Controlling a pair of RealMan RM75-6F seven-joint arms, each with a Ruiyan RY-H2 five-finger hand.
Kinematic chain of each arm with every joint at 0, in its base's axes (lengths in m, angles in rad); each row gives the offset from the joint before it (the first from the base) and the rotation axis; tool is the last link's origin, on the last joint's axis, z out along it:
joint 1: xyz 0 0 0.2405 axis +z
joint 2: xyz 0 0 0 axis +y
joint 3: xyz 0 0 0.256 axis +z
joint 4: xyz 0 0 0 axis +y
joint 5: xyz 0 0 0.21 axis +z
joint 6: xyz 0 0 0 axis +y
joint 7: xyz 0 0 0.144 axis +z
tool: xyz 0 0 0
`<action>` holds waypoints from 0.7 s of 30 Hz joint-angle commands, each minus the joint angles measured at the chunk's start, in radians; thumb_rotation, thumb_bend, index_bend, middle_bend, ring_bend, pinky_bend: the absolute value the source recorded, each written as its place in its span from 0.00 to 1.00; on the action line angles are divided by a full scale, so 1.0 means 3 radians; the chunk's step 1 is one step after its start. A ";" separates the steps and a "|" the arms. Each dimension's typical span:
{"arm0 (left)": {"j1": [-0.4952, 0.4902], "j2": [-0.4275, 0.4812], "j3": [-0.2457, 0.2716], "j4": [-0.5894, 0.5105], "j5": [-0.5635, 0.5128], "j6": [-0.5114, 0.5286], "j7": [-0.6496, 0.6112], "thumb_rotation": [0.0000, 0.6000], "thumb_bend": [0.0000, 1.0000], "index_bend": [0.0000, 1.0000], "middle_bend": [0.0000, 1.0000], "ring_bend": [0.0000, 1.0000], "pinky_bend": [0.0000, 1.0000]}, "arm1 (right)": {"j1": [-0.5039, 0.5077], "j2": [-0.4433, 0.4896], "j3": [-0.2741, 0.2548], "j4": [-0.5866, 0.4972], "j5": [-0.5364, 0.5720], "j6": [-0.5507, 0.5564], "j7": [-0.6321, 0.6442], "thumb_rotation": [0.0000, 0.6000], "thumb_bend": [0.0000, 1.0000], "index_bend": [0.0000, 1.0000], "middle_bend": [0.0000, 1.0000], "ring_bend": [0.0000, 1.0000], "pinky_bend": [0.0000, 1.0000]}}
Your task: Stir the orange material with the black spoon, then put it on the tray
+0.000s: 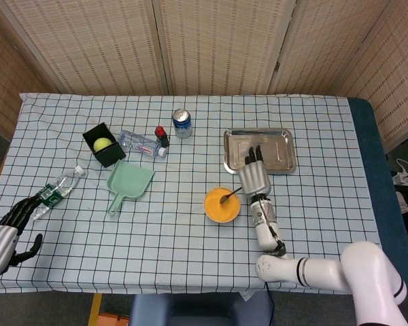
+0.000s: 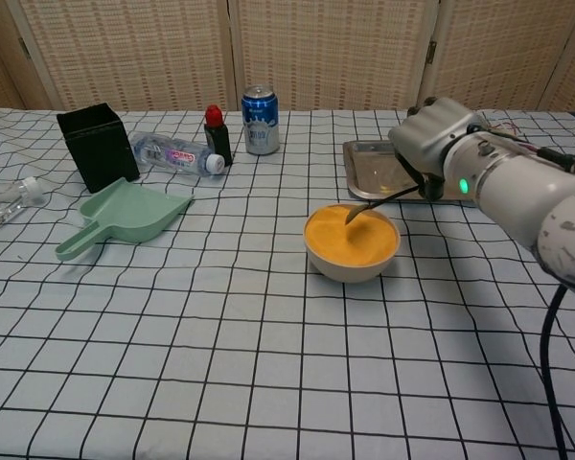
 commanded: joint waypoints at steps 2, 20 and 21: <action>-0.0010 0.0002 -0.0008 0.0027 -0.0031 -0.0029 -0.0039 1.00 0.52 0.00 0.02 0.00 0.19 | 0.0099 -0.0226 0.0082 0.0310 0.0072 -0.0139 -0.0068 1.00 0.80 1.00 0.25 0.00 0.01; -0.0012 -0.0008 0.0003 0.0007 -0.0011 -0.0030 0.0004 1.00 0.52 0.00 0.02 0.00 0.19 | 0.0139 0.0102 0.0015 -0.0247 0.0259 -0.0086 -0.0584 1.00 0.80 1.00 0.25 0.02 0.01; -0.0015 -0.0008 0.0002 0.0002 -0.0008 -0.0030 0.0012 1.00 0.52 0.00 0.02 0.00 0.19 | 0.0143 0.0142 0.0010 -0.0308 0.0268 -0.0076 -0.0607 1.00 0.80 1.00 0.25 0.02 0.01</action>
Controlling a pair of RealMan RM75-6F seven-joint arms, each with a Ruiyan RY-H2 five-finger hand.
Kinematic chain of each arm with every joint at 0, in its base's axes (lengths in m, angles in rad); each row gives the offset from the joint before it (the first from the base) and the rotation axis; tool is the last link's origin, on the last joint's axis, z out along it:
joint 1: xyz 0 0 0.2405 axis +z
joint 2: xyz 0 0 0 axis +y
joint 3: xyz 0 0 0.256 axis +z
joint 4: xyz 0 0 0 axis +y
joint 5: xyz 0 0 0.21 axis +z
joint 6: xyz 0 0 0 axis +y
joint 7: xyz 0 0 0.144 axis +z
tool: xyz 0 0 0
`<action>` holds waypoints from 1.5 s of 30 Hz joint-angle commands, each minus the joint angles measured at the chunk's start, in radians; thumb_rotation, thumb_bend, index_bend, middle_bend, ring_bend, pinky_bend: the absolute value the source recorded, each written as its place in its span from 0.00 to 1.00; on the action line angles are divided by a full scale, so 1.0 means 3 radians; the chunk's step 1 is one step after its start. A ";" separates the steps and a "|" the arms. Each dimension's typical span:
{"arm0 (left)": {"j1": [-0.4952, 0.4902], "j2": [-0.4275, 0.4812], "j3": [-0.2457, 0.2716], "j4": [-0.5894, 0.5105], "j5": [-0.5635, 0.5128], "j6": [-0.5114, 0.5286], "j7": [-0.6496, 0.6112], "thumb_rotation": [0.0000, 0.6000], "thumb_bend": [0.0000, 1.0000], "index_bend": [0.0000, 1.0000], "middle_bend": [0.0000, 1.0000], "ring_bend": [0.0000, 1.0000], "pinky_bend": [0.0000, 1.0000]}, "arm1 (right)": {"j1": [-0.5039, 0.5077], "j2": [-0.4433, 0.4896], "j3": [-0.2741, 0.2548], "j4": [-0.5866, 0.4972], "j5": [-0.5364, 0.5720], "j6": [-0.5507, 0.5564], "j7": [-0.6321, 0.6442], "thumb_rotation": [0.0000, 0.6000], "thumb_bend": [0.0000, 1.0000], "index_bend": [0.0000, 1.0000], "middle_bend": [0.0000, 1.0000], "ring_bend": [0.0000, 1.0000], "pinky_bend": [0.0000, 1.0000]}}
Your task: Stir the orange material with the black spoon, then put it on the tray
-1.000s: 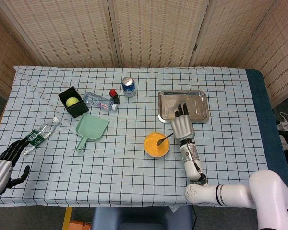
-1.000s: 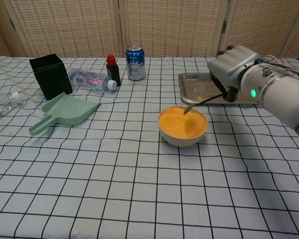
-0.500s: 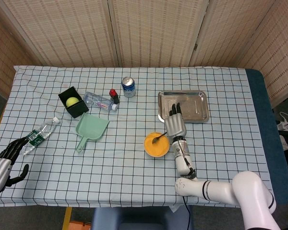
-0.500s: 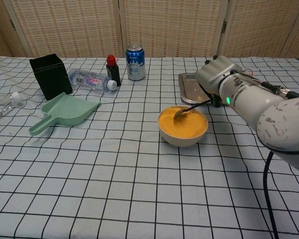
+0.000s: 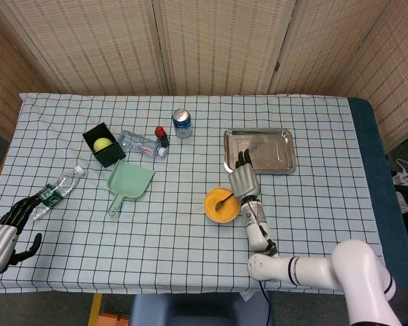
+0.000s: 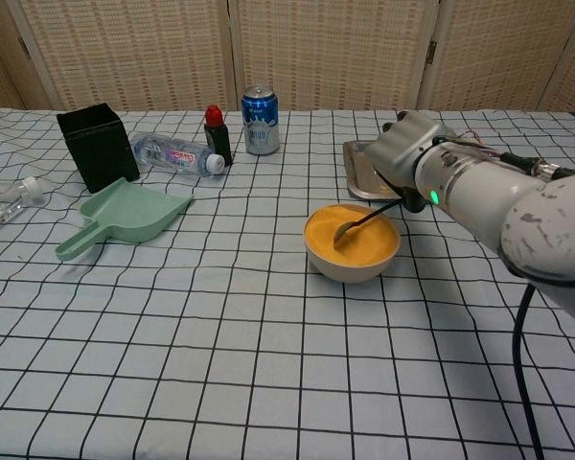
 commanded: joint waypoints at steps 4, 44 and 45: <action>-0.0002 -0.0007 0.0001 -0.0009 0.0010 0.0005 0.0034 1.00 0.52 0.00 0.02 0.00 0.19 | 0.0034 0.0333 -0.0067 -0.0483 0.0098 0.0130 -0.0246 1.00 0.81 1.00 0.25 0.02 0.01; -0.0031 -0.0035 -0.0006 -0.0007 -0.0033 -0.0060 0.0096 1.00 0.52 0.00 0.02 0.00 0.19 | -0.0232 -0.0478 0.0436 0.2000 -0.0241 -0.0341 0.1301 1.00 0.81 1.00 0.25 0.02 0.01; -0.0034 -0.0037 -0.0005 -0.0002 -0.0036 -0.0069 0.0092 1.00 0.52 0.00 0.02 0.00 0.19 | -0.0195 -0.0562 0.0468 0.2185 -0.0232 -0.0421 0.1293 1.00 0.81 1.00 0.25 0.02 0.01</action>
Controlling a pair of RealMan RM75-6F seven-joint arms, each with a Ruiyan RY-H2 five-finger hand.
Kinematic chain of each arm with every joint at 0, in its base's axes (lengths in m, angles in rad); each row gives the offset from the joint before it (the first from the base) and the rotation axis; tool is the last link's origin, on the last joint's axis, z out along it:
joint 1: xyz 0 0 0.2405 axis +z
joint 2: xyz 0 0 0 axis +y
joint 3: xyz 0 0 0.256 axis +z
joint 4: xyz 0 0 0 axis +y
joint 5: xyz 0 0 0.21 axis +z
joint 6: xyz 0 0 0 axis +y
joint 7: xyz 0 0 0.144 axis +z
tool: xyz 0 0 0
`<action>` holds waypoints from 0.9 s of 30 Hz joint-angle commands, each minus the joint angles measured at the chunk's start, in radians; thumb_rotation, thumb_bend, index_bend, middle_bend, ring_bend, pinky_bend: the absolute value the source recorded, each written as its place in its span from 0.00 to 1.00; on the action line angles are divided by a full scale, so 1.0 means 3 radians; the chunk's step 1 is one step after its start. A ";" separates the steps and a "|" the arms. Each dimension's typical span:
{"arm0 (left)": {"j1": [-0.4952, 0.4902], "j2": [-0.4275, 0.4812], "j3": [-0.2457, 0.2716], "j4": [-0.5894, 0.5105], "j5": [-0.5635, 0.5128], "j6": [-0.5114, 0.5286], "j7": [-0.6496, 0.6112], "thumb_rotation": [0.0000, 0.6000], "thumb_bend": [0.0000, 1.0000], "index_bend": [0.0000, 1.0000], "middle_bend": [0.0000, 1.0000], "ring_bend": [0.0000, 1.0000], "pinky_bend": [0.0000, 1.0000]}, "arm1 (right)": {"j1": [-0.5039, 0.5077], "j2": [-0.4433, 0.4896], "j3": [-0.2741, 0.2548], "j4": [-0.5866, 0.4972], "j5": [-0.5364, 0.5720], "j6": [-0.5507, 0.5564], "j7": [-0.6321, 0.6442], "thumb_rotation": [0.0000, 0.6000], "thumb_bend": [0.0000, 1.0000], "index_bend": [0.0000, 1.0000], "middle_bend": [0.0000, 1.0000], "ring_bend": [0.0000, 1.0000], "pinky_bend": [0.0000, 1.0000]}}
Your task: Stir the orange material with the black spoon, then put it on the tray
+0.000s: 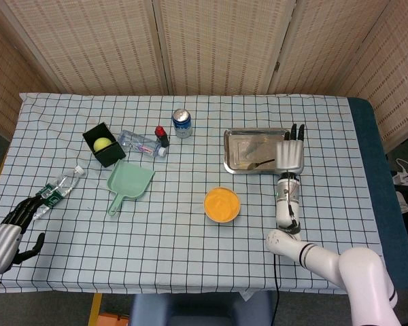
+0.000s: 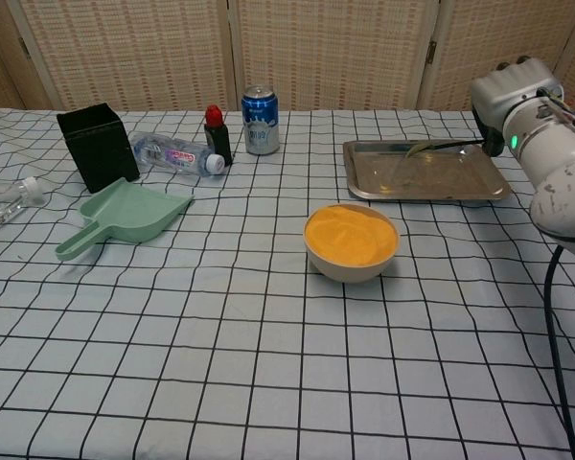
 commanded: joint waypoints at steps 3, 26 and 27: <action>-0.0013 -0.0006 -0.0004 0.0013 -0.0017 -0.0030 -0.0011 1.00 0.52 0.00 0.02 0.00 0.19 | 0.0192 -0.0510 0.0238 0.1015 0.0069 -0.0517 0.0070 1.00 0.81 1.00 0.25 0.02 0.01; -0.0052 -0.0035 -0.0039 0.0048 -0.0150 -0.0163 -0.0002 1.00 0.52 0.00 0.02 0.00 0.19 | 0.0500 -0.0960 0.0802 0.2259 -0.0173 -0.1307 0.0370 1.00 0.75 0.18 0.22 0.01 0.01; -0.0053 -0.0035 -0.0040 0.0047 -0.0150 -0.0166 -0.0001 1.00 0.52 0.00 0.02 0.00 0.19 | 0.0497 -0.0953 0.0818 0.2259 -0.0182 -0.1308 0.0374 1.00 0.75 0.17 0.22 0.01 0.01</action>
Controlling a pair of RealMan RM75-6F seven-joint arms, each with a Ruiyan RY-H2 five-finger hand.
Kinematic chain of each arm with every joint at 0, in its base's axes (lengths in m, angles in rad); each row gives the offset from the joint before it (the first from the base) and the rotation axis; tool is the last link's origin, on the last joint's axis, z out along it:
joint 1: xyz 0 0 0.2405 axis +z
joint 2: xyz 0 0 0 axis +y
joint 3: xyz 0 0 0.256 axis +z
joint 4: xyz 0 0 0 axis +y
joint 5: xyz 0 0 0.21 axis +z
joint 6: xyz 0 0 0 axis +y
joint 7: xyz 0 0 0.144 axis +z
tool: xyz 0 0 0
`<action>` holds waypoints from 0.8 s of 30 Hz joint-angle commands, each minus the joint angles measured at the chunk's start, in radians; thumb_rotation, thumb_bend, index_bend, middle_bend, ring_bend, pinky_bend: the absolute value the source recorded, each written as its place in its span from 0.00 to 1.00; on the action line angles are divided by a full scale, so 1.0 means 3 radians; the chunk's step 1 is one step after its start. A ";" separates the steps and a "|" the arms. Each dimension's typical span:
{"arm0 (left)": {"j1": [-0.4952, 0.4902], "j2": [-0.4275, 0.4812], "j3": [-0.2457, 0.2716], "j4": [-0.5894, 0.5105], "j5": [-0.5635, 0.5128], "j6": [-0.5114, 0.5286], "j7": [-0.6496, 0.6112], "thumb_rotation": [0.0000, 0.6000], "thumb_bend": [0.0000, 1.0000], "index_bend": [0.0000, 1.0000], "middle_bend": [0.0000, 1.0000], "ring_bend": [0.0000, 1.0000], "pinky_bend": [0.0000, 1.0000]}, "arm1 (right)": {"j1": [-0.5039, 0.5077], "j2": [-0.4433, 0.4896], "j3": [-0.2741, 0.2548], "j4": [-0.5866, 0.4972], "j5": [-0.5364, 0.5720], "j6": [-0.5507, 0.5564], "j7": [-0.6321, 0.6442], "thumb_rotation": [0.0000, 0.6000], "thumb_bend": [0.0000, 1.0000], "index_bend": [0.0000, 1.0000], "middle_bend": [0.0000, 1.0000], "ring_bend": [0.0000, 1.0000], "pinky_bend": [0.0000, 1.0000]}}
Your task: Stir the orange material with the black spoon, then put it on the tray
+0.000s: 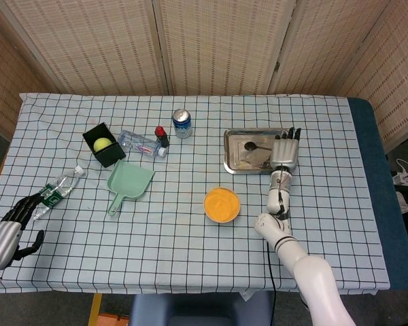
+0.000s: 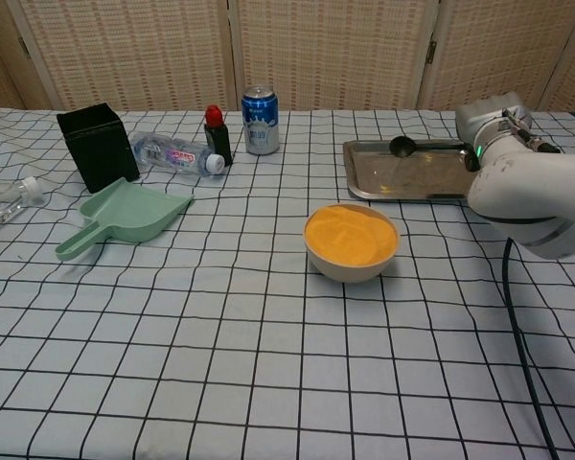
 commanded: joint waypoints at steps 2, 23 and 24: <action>-0.0003 -0.0002 0.0000 -0.0003 0.0001 -0.0004 0.0007 1.00 0.52 0.00 0.02 0.00 0.19 | -0.0011 0.0039 0.0061 -0.0002 -0.0054 -0.0005 0.0030 1.00 0.74 0.15 0.21 0.01 0.01; 0.0020 -0.0012 0.0008 -0.0036 0.0032 0.0051 0.0126 1.00 0.52 0.00 0.02 0.00 0.19 | -0.1559 0.1822 -0.0482 -0.3620 -0.1080 0.1537 0.0854 1.00 0.45 0.06 0.11 0.00 0.00; 0.0019 -0.0016 0.0007 -0.0039 0.0027 0.0046 0.0147 1.00 0.52 0.00 0.02 0.00 0.19 | -0.1680 0.1998 -0.0544 -0.3933 -0.1144 0.1622 0.0874 1.00 0.41 0.05 0.09 0.00 0.00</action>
